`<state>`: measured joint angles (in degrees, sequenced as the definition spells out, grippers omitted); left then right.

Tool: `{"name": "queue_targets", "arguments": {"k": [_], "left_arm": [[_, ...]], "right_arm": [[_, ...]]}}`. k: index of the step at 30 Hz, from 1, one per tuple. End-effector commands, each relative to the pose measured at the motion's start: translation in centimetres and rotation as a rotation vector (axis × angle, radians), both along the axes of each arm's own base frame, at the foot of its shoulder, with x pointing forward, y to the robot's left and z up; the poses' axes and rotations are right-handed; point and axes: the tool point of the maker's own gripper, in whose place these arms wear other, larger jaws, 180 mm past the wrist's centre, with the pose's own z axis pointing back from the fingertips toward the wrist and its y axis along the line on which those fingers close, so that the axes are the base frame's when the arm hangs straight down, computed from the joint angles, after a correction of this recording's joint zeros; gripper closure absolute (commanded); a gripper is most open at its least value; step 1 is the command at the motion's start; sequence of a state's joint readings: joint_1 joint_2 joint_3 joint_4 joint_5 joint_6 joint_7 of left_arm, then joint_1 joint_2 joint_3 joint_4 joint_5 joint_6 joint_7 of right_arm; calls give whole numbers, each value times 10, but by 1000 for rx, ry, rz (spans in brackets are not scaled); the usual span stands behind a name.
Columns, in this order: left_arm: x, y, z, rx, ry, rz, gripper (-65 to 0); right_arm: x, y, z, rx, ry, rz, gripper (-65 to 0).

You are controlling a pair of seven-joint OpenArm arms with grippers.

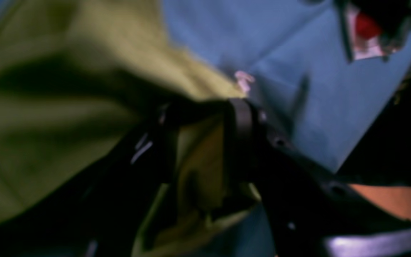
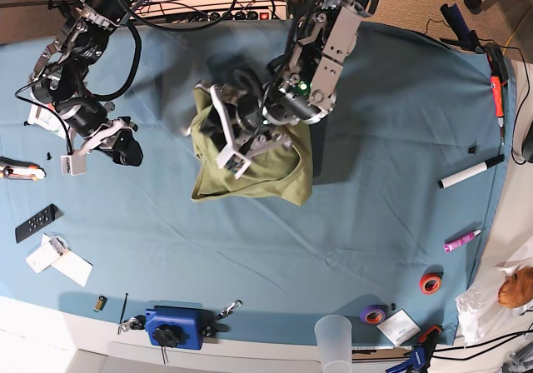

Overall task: Layout the t-shirt on the table in an organized manner, then fold the t-shirt properly
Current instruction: 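Press the folded bundle down with the left gripper and release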

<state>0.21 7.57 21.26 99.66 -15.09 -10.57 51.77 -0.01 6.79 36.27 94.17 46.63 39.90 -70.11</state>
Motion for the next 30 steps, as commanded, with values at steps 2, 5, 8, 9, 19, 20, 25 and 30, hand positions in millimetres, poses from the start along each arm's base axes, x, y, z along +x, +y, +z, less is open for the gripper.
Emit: {"name": "queue_targets", "arguments": {"k": [2,5,8,9,19,20,25,30], "left_arm": [[16,-12,20,-34,-70,0,-206],[27,-15,3,38,-83,-9,-206],[26,-21,-29,104,-14,-53,-206],[24,-22,-39,125,5,-67,-206],[40,-23,1,125,-83,-79,-206],[42,-21,13,130,-105,-81,-206],[59,5,79,158,-262,45,-206],[56,31,80,225,-282,158,-206]], "right_arm": [[8,-3,17,-3,-59,0,-160],[8,-3,17,-2,-60,1,-160],[8,-2,18,4,-64,2,-160],[8,-2,18,3,-64,2,-160],[10,0,21,20,-80,5,-160],[10,1,23,30,-87,7,-160],[12,26,31,106,-104,92,-160],[13,79,32,130,-83,303,-159]]}}
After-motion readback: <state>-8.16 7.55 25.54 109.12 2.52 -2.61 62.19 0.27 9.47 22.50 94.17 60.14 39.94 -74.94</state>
